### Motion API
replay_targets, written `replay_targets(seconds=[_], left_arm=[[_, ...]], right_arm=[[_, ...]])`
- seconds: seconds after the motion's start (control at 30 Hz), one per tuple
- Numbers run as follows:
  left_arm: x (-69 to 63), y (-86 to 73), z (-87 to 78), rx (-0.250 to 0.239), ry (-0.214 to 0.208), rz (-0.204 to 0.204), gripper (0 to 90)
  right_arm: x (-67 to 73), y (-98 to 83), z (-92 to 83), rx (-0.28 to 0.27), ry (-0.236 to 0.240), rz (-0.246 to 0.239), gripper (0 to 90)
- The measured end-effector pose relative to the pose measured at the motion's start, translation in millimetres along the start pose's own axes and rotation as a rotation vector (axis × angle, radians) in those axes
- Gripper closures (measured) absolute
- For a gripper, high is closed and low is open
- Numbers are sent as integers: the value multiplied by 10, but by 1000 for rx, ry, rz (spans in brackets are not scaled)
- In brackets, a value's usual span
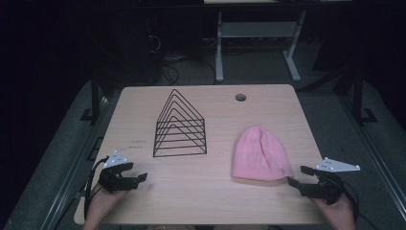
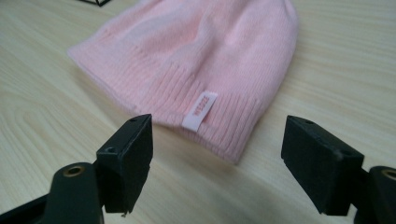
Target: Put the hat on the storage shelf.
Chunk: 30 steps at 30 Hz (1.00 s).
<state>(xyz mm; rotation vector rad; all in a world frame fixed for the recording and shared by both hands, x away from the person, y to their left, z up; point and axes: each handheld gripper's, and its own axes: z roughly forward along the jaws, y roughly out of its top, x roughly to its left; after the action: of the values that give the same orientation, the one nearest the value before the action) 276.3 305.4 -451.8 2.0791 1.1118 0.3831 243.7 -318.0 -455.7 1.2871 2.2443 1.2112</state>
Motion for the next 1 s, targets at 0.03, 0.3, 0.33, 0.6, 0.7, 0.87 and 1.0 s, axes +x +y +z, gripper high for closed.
replay_targets(seconds=[0.03,0.3,0.33,0.6,0.7,0.87,1.0], left_arm=[[-4,0,0,-3,-1,-1,238],[-33,-16,-30,-6,-11,5,238],[-33,-16,-30,-6,-11,5,238],[-32,-20,-41,-13,-7,0,238],[-30,-20,-41,-12,-6,1,238],[-41,-12,-26,-2,-10,11,238],[-43,-11,-19,2,-10,11,238]], right_arm=[[-3,16,-6,-8,5,1,244],[-25,155,-26,-42,45,4,232],[-25,155,-26,-42,45,4,232],[-42,455,80,14,77,-26,249],[-69,517,166,36,93,-37,243],[-160,625,268,64,110,-31,232],[-236,783,304,68,125,-27,236]])
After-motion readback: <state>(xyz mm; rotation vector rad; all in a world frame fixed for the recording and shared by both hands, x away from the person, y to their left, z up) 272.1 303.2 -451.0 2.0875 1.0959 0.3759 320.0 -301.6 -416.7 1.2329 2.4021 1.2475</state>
